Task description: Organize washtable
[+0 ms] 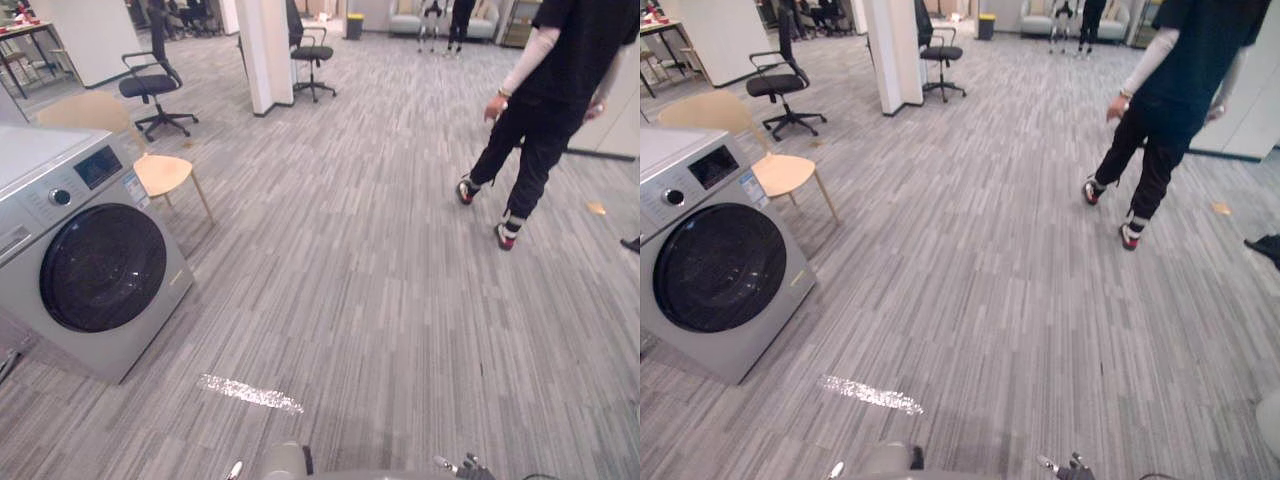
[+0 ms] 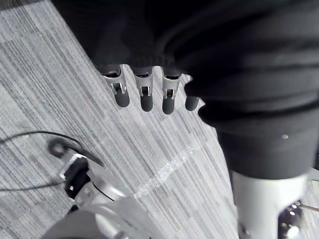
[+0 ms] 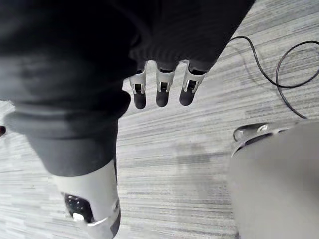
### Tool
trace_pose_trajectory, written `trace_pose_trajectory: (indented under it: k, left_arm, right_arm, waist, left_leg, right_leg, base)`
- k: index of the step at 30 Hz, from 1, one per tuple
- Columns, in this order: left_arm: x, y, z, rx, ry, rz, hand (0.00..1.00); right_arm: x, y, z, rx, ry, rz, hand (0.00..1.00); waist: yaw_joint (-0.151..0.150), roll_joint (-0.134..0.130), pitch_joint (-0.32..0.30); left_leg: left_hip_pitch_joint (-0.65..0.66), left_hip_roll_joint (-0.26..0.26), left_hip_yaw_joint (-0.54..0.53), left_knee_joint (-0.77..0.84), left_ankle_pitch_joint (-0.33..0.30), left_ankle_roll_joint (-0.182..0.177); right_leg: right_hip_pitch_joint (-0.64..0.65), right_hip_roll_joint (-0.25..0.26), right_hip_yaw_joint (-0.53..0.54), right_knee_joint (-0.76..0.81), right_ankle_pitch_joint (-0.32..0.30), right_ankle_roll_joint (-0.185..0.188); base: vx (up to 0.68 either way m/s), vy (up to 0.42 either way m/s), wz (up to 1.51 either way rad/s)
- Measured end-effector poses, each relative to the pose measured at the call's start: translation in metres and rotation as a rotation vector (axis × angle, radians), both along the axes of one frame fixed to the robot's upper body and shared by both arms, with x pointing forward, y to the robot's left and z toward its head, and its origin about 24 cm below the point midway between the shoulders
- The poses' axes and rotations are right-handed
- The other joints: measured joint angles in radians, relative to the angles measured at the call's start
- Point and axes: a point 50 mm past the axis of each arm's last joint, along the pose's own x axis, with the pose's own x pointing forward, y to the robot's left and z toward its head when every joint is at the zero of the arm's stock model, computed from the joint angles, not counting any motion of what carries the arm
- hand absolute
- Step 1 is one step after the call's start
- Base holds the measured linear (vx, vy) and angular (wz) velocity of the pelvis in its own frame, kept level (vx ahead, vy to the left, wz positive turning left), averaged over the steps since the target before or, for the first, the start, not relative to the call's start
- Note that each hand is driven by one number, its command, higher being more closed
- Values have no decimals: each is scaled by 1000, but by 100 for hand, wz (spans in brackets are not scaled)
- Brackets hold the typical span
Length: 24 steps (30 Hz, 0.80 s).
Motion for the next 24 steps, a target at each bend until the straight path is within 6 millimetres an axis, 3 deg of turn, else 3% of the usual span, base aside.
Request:
trace_pose_trajectory:
  k: [1,2,3,4,5,6,7,8,9,10,11,13,15,17,19,20,21,22,23,24]
  left_arm:
    - [-2,-2,0,-4,3,4,0]
    - [-3,-1,0,-5,4,15,0]
    - [-4,1,0,0,4,16,0]
    - [-6,7,1,17,6,18,0]
    - [-5,11,2,28,2,18,0]
    - [-2,14,3,35,-3,13,0]
    - [-1,16,3,38,-5,7,0]
    - [4,19,4,47,-13,-16,0]
    - [10,20,4,51,-21,-49,0]
    - [10,19,4,50,-21,-59,0]
    - [11,19,4,50,-22,-68,0]
    - [10,19,4,41,-12,-69,0]
    - [15,17,4,38,-25,-73,0]
    - [24,13,4,25,-53,-68,0]
    - [30,5,3,6,-68,-71,0]
    - [31,-1,2,-9,-71,-70,0]
    - [32,-3,2,-13,-74,-65,0]
    - [33,-3,2,-12,-80,-50,0]
    - [32,-2,2,-9,-78,-30,0]
    - [31,-2,2,-10,-72,-19,0]
  right_arm:
    - [1,1,0,0,-6,-1,0]
    - [0,6,-1,13,-5,-5,0]
    - [-1,9,-1,21,-4,-7,0]
    - [-2,16,-2,38,-1,-12,0]
    - [-6,22,-4,58,6,-13,0]
    - [-6,29,-5,76,5,-19,0]
    - [-6,29,-5,78,2,-30,0]
    - [-8,29,-5,81,7,-42,0]
    - [-10,26,-5,78,9,-57,0]
    - [-9,25,-5,75,4,-65,0]
    - [-7,25,-4,74,-4,-65,0]
    - [-3,23,-3,76,-27,-56,0]
    - [-1,21,-1,69,-38,-59,0]
    - [1,18,0,62,-55,-70,0]
    - [7,13,2,55,-71,-73,0]
    - [12,12,4,50,-84,-68,0]
    - [13,12,4,51,-86,-65,0]
    - [14,14,3,56,-85,-55,0]
    - [13,16,3,61,-82,-46,0]
    - [14,16,3,61,-81,-40,0]
  waist:
    - [5,5,-1]
    - [20,-13,-4]
    - [26,-8,-8]
    - [29,-47,-36]
    - [29,-59,-46]
    - [28,-64,-48]
    - [24,-70,-49]
    - [20,-84,-44]
    - [20,-88,-43]
    - [17,-83,-43]
    - [11,-81,-42]
    - [-8,-78,-42]
    - [-8,-77,-42]
    - [-15,-69,-39]
    - [-27,-43,-28]
    - [-36,-21,-28]
    - [-35,-18,-28]
    - [-33,-26,-26]
    - [-35,-39,-25]
    - [-37,-38,-26]
  left_leg:
    - [-5,9,-24,-82,16,-3]
    - [-15,5,2,-35,9,2]
    - [-18,-5,17,-18,-20,4]
    - [-22,-28,42,13,-68,27]
    - [-27,-44,62,28,-101,45]
    - [-17,-71,70,49,-139,67]
    - [-1,-88,73,51,-155,80]
    - [46,-123,77,49,-183,95]
    - [102,-144,84,43,-210,109]
    - [131,-148,82,39,-224,119]
    - [169,-153,77,25,-238,129]
    - [320,-155,57,-81,-244,137]
    - [397,-152,50,-162,-224,117]
    - [478,-138,19,-226,-226,100]
    - [554,-99,-1,-285,-235,77]
    - [595,-65,-7,-316,-237,53]
    - [607,-55,-7,-326,-235,47]
    - [641,-52,-12,-328,-233,38]
    - [674,-57,-28,-316,-237,20]
    - [689,-53,-44,-304,-237,18]
  right_leg:
    - [-1,-2,14,11,-18,17]
    - [7,-21,38,15,-41,21]
    - [6,-34,50,14,-47,24]
    - [7,-62,60,9,-59,42]
    - [-14,-82,86,72,-70,61]
    - [-73,-102,122,271,-88,88]
    - [-102,-110,144,380,-84,90]
    - [-164,-118,184,601,-10,101]
    - [-221,-134,209,756,128,87]
    - [-244,-136,212,829,214,77]
    - [-280,-132,205,924,257,71]
    - [-369,-108,107,1093,188,-8]
    - [-416,-95,25,1054,115,-33]
    - [-456,-88,-88,839,13,-49]
    - [-462,-57,-154,614,-15,-88]
    - [-475,-24,-174,462,3,-100]
    - [-483,-9,-173,389,30,-105]
    - [-488,6,-153,253,102,-107]
    - [-485,5,-129,182,212,-116]
    - [-479,2,-114,197,306,-117]
  base:
    - [188,229,-39]
    - [217,260,-44]
    - [383,349,-38]
    - [364,280,-28]
    - [479,318,-17]
    - [364,195,0]
    - [463,243,21]
    - [552,235,22]
    - [540,207,21]
    - [434,137,14]
    - [303,69,15]
    - [409,44,14]
    - [439,-26,14]
    - [509,-94,38]
    - [563,-114,40]
    - [579,-118,28]
    - [560,-148,18]
    - [590,-207,14]
    - [614,-241,19]
    - [694,-284,14]
